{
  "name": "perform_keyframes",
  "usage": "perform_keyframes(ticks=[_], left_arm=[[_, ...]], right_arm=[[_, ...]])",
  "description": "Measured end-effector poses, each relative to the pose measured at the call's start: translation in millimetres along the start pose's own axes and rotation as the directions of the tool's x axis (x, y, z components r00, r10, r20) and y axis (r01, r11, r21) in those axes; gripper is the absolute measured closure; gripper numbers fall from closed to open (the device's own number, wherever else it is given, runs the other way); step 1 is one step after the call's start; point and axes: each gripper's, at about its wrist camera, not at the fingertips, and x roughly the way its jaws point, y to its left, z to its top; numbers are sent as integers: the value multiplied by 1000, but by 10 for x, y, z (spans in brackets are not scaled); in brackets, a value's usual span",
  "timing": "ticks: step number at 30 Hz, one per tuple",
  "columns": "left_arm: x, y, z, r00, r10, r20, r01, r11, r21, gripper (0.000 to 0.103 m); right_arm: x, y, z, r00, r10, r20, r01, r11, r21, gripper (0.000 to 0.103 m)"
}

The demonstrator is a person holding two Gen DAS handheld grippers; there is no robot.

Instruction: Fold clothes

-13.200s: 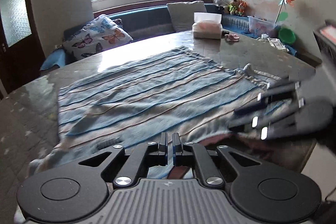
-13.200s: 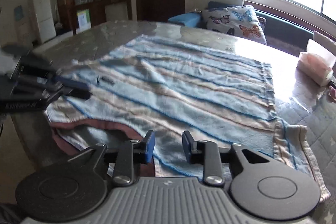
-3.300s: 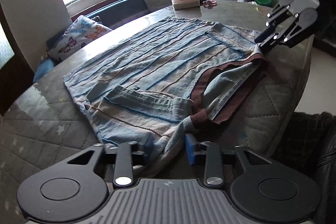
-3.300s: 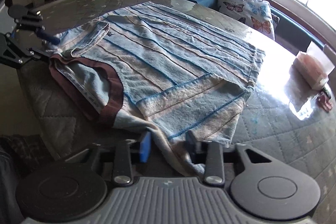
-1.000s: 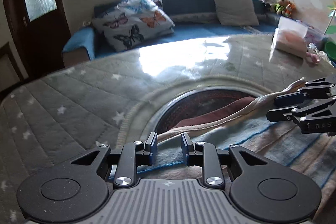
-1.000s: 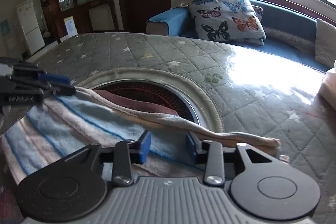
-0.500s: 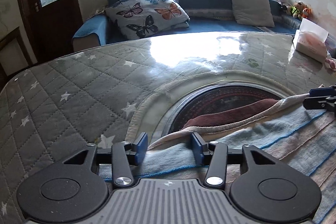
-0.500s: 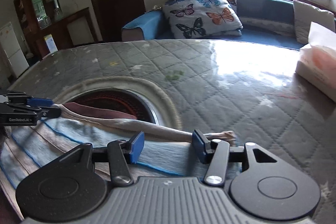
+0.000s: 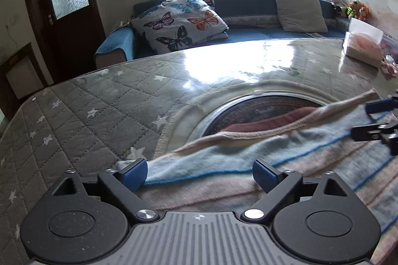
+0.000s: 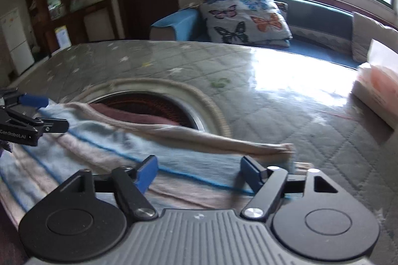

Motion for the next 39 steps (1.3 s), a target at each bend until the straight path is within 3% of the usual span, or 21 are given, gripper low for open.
perform_keyframes(ticks=[10, 16, 31, 39], left_arm=[[72, -146, -40, 1000, -11, -17, 11, 1000, 13, 6], [89, -152, -97, 1000, 3, -20, -2, 1000, 18, 5], [-295, 39, -471, 998, 66, -19, -66, 997, -35, 0], [-593, 200, -706, 994, 110, -7, -110, 989, -98, 0]], right_arm=[[291, 530, 30, 999, -44, -5, 44, 994, -105, 14], [224, 650, -18, 1000, -25, -8, 24, 989, -148, 13], [-207, 751, -380, 999, 19, -48, -27, 986, -166, 9], [-473, 698, -595, 999, 42, -33, -46, 992, -118, 4]])
